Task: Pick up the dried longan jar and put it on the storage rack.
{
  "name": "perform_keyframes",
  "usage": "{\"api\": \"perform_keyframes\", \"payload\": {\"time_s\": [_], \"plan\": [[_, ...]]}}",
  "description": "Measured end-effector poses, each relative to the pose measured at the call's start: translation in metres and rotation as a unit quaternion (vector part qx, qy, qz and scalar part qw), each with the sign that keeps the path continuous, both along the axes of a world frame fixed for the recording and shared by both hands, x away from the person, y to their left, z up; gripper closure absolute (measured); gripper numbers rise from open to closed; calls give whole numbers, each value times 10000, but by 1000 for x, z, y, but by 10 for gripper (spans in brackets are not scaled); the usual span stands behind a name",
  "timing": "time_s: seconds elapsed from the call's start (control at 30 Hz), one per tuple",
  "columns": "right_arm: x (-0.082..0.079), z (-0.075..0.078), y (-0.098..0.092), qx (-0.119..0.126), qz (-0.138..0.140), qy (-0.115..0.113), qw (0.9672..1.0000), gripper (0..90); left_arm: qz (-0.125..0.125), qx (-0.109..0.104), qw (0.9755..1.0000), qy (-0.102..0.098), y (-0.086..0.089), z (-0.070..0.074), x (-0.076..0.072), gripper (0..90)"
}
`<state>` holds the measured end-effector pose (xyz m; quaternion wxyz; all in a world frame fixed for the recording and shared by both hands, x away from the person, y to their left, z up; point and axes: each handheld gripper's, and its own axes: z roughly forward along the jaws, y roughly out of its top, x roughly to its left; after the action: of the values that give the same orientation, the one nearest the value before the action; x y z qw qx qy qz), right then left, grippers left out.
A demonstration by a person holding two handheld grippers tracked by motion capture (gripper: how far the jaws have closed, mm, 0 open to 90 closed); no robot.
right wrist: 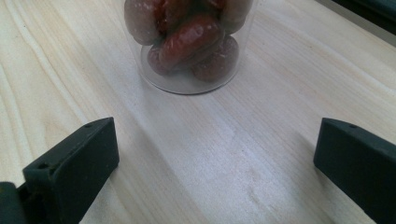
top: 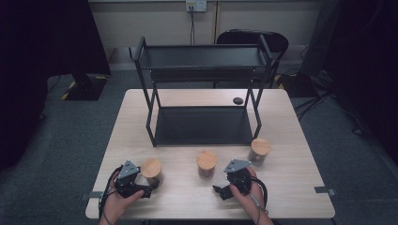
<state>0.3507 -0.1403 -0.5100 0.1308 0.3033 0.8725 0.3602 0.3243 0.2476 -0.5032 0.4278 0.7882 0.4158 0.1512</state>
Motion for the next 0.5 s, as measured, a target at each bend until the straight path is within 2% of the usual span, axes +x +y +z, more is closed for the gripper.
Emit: {"api": "perform_keyframes", "payload": {"time_s": [0.5], "plan": [[0, 0, 0, 0, 0, 1, 10000, 0, -89, -74, 9999, -56, -4, 0, 5, 47]]}}
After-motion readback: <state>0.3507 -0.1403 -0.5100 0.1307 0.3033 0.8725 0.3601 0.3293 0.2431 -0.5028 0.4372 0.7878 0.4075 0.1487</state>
